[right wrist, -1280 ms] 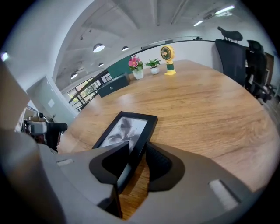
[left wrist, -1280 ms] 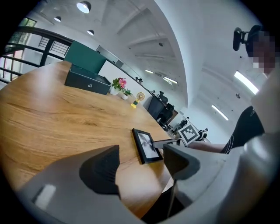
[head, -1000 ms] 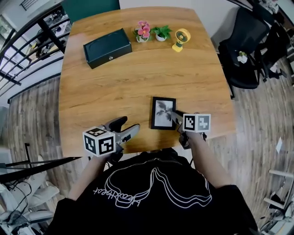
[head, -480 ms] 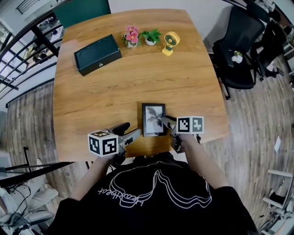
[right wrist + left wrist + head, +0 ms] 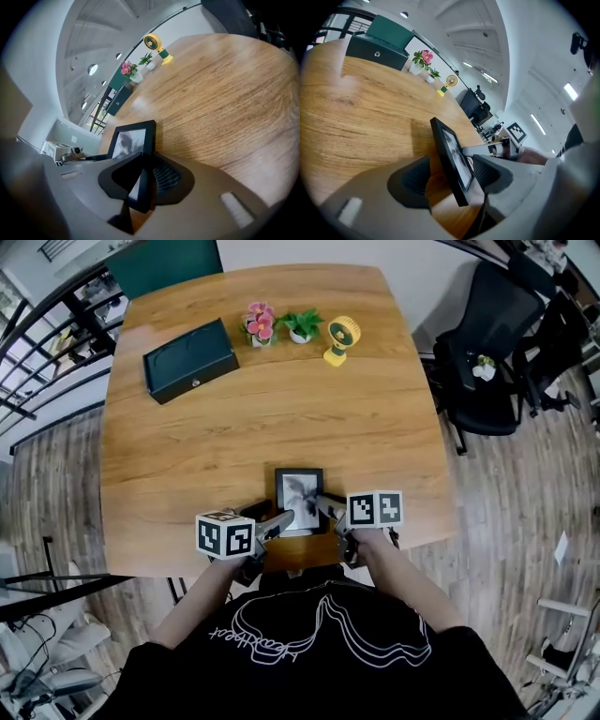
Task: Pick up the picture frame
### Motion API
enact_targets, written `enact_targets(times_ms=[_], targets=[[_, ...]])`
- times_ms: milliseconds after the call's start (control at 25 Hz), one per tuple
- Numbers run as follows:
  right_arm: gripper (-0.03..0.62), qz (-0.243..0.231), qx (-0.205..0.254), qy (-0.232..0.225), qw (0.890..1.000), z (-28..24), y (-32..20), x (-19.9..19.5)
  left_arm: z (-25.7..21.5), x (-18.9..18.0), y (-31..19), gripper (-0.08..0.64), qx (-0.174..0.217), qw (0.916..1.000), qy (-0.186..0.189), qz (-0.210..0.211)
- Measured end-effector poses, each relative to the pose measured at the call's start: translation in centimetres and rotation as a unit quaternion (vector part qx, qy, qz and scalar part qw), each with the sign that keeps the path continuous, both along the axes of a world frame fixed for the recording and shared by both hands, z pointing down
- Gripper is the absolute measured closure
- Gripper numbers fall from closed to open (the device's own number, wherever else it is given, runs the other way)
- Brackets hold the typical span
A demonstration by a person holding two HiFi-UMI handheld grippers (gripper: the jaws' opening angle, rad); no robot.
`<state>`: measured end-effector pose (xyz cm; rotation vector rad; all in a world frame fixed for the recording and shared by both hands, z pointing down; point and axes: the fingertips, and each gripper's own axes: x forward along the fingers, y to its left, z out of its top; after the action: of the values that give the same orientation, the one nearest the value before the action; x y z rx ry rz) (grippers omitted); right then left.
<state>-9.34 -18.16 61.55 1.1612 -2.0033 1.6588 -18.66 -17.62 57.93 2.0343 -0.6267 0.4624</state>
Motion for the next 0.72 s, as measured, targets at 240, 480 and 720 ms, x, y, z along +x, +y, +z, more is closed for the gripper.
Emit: enact_targets(times_ms=[240, 480, 720], targets=[[0.492, -0.027, -0.004, 0.007, 1.0, 0.2, 0.1, -0.2, 1.2, 1.4, 0.1, 0.3, -0.037, 0.9993, 0.004, -0.003], [0.491, -0.055, -0.003, 0.011, 0.998, 0.2, 0.3, -0.2, 1.3, 1.5, 0.1, 0.392, -0.047, 0.9986, -0.009, -0.023], [0.489, -0.078, -0.005, 0.015, 0.997, 0.1, 0.3, -0.1, 1.0, 1.5, 0.1, 0.429, -0.054, 0.997, -0.025, -0.05]])
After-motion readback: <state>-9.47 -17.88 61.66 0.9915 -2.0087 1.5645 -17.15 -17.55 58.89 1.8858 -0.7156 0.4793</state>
